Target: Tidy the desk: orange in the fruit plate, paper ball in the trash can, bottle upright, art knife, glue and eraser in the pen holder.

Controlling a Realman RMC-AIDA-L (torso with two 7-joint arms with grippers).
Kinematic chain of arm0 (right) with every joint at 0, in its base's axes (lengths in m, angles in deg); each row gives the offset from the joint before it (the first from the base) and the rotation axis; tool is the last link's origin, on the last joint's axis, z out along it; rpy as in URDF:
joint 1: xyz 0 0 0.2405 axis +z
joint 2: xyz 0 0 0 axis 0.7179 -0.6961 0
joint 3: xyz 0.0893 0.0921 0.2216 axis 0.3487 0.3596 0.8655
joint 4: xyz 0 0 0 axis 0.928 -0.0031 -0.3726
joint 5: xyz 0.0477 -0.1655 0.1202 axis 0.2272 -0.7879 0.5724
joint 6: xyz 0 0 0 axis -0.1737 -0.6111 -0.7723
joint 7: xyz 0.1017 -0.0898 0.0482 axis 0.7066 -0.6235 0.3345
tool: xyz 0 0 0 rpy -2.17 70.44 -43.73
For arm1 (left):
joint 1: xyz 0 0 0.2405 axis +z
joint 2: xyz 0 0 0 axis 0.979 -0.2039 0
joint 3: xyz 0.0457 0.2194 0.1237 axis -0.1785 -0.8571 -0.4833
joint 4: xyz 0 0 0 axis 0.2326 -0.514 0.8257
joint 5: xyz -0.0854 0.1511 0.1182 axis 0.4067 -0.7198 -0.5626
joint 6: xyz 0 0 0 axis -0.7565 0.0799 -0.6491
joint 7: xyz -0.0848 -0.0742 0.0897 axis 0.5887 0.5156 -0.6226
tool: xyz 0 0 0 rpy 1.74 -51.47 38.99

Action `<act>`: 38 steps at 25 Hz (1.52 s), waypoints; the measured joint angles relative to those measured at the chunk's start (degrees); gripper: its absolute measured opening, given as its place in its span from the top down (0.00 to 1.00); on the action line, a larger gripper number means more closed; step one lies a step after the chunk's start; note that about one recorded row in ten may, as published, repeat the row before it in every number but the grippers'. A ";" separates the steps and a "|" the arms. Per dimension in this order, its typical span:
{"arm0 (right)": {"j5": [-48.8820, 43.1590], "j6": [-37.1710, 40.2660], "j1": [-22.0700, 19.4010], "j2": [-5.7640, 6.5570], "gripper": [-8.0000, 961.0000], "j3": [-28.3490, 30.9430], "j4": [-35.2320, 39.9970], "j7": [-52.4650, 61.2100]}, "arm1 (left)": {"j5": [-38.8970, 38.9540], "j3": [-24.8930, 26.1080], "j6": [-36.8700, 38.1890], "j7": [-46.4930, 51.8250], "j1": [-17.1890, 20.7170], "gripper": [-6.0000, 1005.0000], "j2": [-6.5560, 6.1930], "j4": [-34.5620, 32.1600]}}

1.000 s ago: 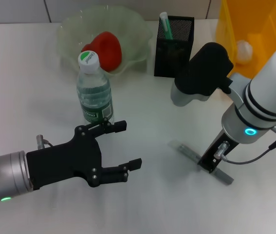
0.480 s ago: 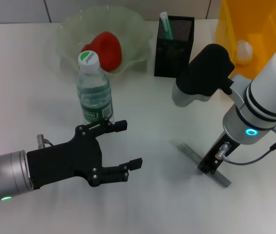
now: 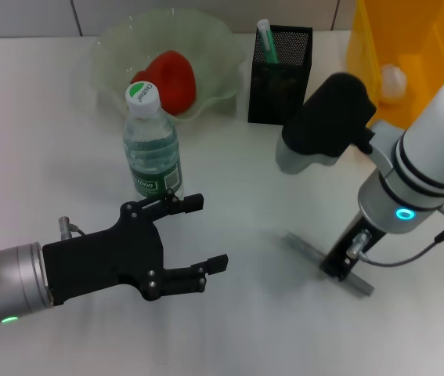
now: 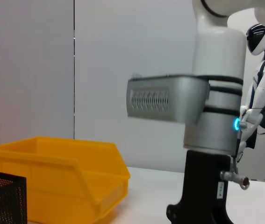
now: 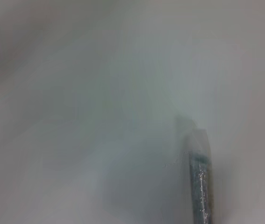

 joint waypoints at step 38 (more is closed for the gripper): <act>116.53 -32.62 0.86 -0.06 0.86 24.36 -59.72 -129.54 | 0.01 -0.43 0.13 0.18 -1.10 0.14 0.09 0.03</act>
